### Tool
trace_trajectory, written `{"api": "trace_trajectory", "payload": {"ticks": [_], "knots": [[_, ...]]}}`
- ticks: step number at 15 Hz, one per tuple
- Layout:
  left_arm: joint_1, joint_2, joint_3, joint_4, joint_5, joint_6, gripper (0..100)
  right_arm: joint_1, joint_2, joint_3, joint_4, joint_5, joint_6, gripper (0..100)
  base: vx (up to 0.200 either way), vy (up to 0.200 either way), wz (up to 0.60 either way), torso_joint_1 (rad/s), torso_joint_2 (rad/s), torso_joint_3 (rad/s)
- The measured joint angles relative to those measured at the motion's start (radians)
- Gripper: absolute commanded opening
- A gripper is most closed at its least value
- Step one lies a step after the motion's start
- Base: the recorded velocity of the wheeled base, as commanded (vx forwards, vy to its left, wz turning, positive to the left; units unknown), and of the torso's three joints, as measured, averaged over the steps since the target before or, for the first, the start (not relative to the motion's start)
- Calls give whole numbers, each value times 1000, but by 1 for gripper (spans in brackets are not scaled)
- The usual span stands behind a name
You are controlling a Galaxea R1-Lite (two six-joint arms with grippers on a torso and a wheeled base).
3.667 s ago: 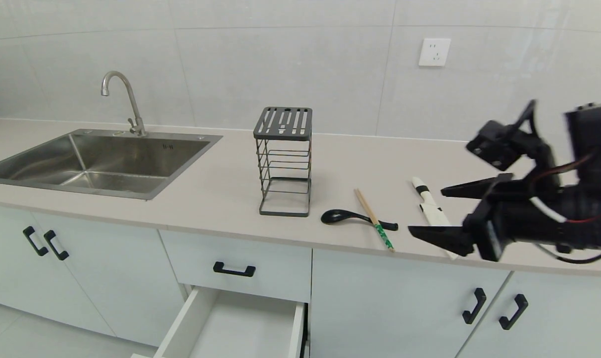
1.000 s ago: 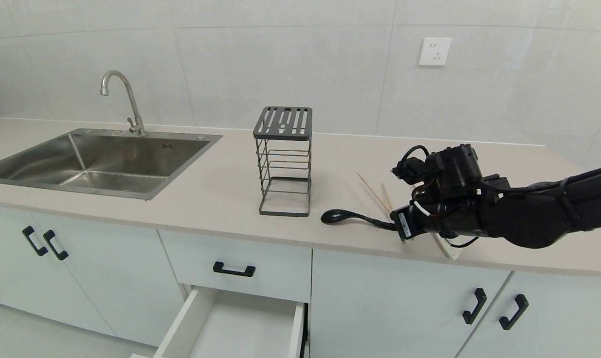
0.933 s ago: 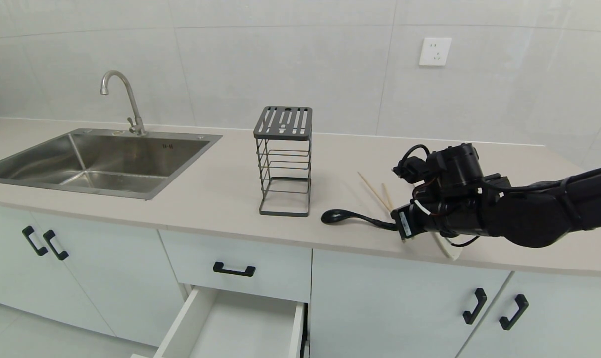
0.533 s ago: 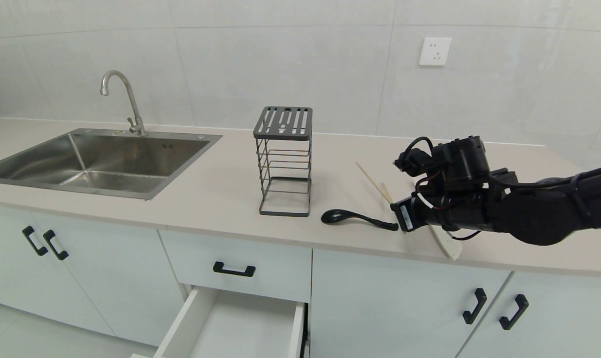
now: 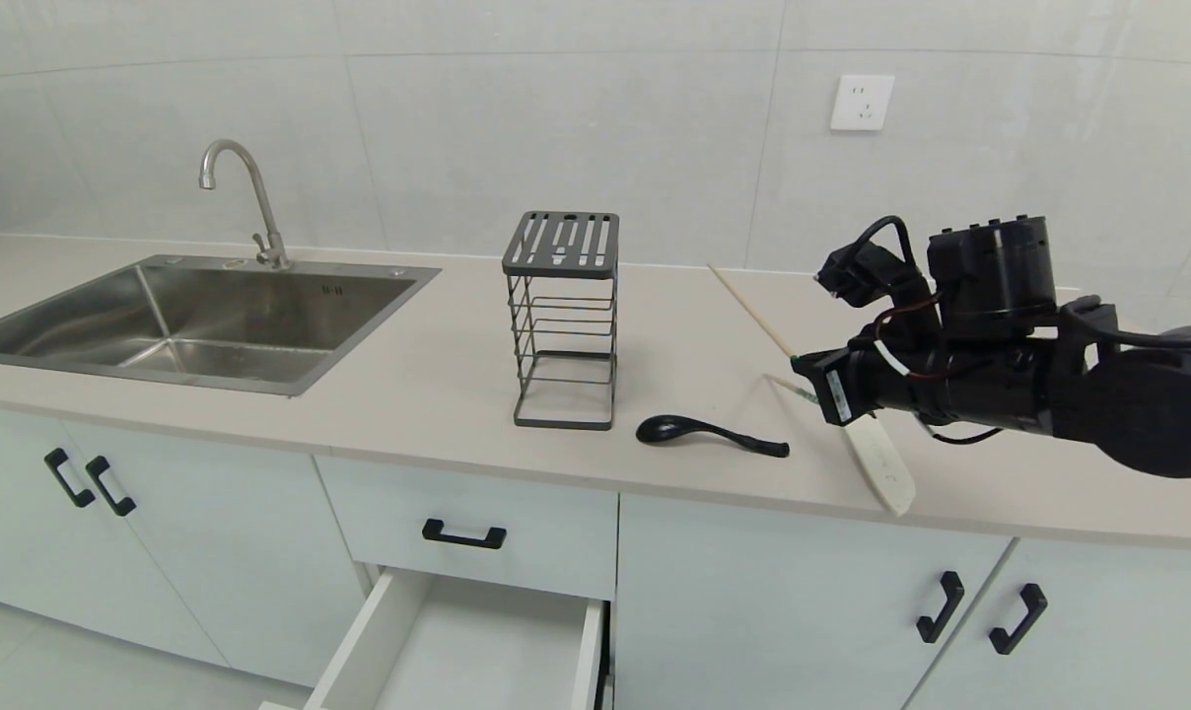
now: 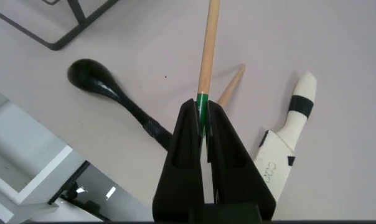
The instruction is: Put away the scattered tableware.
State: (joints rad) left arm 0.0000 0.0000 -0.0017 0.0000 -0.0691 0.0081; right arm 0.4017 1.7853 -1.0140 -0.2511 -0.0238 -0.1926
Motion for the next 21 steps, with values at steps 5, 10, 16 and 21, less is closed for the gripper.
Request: {"api": "trace_trajectory", "payload": {"ticks": [5, 10, 16, 21], "knots": [[0, 0, 0, 0, 0, 1, 100, -22, 6, 144, -29, 24, 7, 0, 0, 0, 0, 0, 0, 0], [0, 0, 0, 0, 0, 0, 100, -11, 100, 169, -129, 59, 8, 0, 0, 0, 0, 0, 0, 0], [0, 0, 0, 0, 0, 0, 100, -35, 132, 184, -128, 52, 22, 100, 0, 0, 0, 0, 0, 0], [0, 0, 0, 0, 0, 0, 100, -39, 134, 179, -129, 51, 23, 100, 0, 0, 0, 0, 0, 0]]}}
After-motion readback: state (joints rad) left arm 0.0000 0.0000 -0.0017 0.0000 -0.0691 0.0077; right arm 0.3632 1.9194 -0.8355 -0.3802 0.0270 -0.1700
